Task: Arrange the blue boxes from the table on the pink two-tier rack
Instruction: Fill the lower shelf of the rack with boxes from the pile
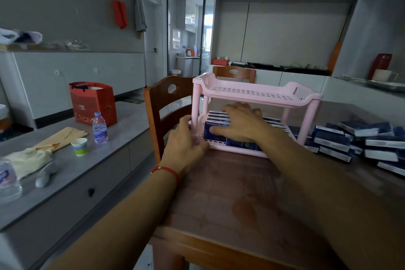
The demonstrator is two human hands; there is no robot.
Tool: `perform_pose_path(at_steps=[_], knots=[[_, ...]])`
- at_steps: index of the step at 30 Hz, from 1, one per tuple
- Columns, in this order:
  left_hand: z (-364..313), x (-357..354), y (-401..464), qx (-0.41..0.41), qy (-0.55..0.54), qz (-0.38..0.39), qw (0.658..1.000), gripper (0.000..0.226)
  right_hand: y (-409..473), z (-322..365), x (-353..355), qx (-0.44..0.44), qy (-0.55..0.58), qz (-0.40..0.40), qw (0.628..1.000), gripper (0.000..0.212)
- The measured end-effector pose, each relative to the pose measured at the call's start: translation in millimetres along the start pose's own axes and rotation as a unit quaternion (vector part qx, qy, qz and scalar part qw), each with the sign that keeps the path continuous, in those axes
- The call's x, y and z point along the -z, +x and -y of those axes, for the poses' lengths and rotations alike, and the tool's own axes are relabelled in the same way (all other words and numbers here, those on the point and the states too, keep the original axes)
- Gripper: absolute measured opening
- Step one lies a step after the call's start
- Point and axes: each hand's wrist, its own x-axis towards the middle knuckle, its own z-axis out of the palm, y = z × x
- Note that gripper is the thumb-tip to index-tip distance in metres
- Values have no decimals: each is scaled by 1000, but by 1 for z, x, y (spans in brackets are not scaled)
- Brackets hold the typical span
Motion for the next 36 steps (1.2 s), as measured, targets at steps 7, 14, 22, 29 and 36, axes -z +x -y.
perform_pose_path(at_steps=[7, 14, 22, 29, 36], knots=[[-2, 0, -1, 0, 8, -1, 1000, 72, -9, -20, -17, 34, -71, 32, 996, 73], [-3, 1, -2, -9, 16, -7, 1000, 73, 1, 3, -15, 35, -87, -10, 996, 72], [-3, 0, -5, -18, 13, -13, 1000, 70, 7, 19, -25, -25, -157, -20, 987, 56], [-6, 4, -7, -28, 11, -11, 999, 69, 2, 24, -20, -17, -125, -26, 992, 60], [-8, 6, -10, -25, 47, -87, 995, 63, -78, 5, 1, 211, -65, -166, 961, 33]])
